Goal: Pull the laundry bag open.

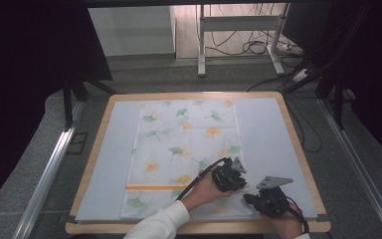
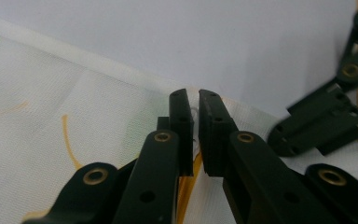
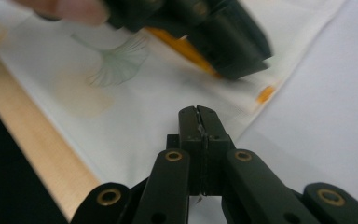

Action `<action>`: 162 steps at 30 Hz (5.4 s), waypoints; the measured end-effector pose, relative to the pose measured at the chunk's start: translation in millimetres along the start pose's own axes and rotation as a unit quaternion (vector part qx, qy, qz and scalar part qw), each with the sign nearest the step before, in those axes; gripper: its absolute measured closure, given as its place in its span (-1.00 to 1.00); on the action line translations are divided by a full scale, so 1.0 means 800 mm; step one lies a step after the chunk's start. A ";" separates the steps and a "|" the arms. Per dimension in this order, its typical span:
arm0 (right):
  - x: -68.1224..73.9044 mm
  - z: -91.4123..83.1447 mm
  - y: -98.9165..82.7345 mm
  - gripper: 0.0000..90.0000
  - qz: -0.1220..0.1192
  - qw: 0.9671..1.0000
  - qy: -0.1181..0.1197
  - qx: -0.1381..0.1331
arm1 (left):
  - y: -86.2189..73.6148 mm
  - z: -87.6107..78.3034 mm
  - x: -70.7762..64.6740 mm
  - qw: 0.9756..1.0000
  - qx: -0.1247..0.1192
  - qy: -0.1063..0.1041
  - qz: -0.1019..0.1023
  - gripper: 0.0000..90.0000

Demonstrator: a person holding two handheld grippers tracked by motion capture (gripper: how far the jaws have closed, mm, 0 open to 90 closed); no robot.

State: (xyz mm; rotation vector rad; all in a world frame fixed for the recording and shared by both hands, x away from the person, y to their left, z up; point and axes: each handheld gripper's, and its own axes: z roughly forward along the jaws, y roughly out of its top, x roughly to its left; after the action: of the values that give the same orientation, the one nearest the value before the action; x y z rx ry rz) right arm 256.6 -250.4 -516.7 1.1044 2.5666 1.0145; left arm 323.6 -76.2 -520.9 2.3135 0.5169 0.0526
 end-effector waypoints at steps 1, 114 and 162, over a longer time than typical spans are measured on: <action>-0.002 0.001 0.001 0.99 0.004 1.000 -0.001 0.000 | 0.000 0.000 0.000 1.000 0.000 0.000 0.000 0.89; -0.043 0.032 0.040 1.00 0.101 0.994 0.047 0.022 | -0.042 -0.046 0.016 0.998 0.043 0.032 0.019 0.91; -0.042 0.032 0.039 1.00 0.095 0.994 0.046 0.017 | -0.109 -0.108 0.045 0.997 0.036 0.048 -0.038 0.91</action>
State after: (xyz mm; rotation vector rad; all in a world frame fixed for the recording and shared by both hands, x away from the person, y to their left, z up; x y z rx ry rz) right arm 308.9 -245.3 -519.3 1.3635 2.5973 1.0922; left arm 310.1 50.9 -523.0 2.3673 0.6645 0.1097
